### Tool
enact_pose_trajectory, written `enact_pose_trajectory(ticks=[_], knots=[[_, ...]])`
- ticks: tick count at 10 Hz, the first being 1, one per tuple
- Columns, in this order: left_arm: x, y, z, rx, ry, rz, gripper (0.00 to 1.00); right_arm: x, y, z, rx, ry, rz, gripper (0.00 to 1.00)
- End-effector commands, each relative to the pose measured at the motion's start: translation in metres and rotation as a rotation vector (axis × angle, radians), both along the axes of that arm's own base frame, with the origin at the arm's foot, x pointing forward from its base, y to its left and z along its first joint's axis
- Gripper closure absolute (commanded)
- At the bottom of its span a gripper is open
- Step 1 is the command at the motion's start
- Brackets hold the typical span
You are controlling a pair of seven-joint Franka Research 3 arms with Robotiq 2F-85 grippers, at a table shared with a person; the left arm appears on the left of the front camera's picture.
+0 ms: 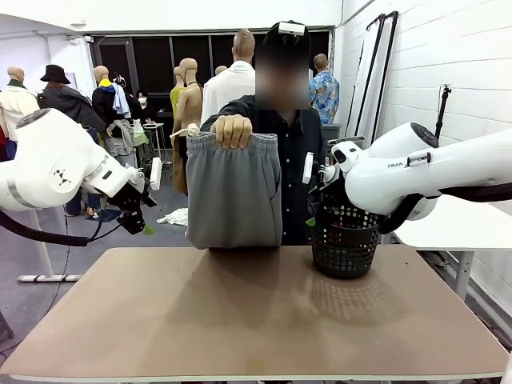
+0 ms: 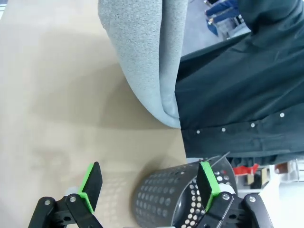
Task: Fold the training pants.
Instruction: Grab both ends of the Training pants handed by a person.
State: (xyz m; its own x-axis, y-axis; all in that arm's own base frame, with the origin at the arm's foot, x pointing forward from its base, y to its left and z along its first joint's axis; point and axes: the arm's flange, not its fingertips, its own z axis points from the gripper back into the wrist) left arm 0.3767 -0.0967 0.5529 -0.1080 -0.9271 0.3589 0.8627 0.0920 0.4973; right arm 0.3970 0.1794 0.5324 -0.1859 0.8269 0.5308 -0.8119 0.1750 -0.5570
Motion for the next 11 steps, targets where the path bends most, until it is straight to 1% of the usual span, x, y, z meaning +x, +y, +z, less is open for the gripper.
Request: enact_pose_trajectory(ticks=[1,2,3,6,7,9,11], knots=[[0.017,0.003,0.003,0.015,-0.029,-0.078,0.0,0.021,-0.003,0.0,0.026,-0.033,0.043,0.0],[0.017,-0.001,0.006,0.027,-0.071,0.016,0.0,0.019,-0.006,0.004,0.018,-0.046,0.005,0.0],[0.005,-0.001,0.002,0.017,-0.015,-0.038,0.0,0.004,-0.002,0.002,0.003,-0.01,0.012,0.0],[0.005,-0.001,0.002,0.017,-0.015,-0.038,0.0,0.004,-0.002,0.002,0.003,-0.01,0.012,0.0],[0.008,-0.005,0.004,0.023,-0.025,-0.022,0.0,0.005,-0.002,0.006,0.0,-0.022,0.013,0.0],[0.018,-0.006,0.001,-0.061,-0.089,-0.045,0.0,0.015,0.008,0.004,0.07,-0.036,0.1,0.0],[0.023,-0.01,0.0,-0.115,-0.112,-0.058,0.0,0.024,0.011,0.001,0.123,-0.006,0.16,0.0]])
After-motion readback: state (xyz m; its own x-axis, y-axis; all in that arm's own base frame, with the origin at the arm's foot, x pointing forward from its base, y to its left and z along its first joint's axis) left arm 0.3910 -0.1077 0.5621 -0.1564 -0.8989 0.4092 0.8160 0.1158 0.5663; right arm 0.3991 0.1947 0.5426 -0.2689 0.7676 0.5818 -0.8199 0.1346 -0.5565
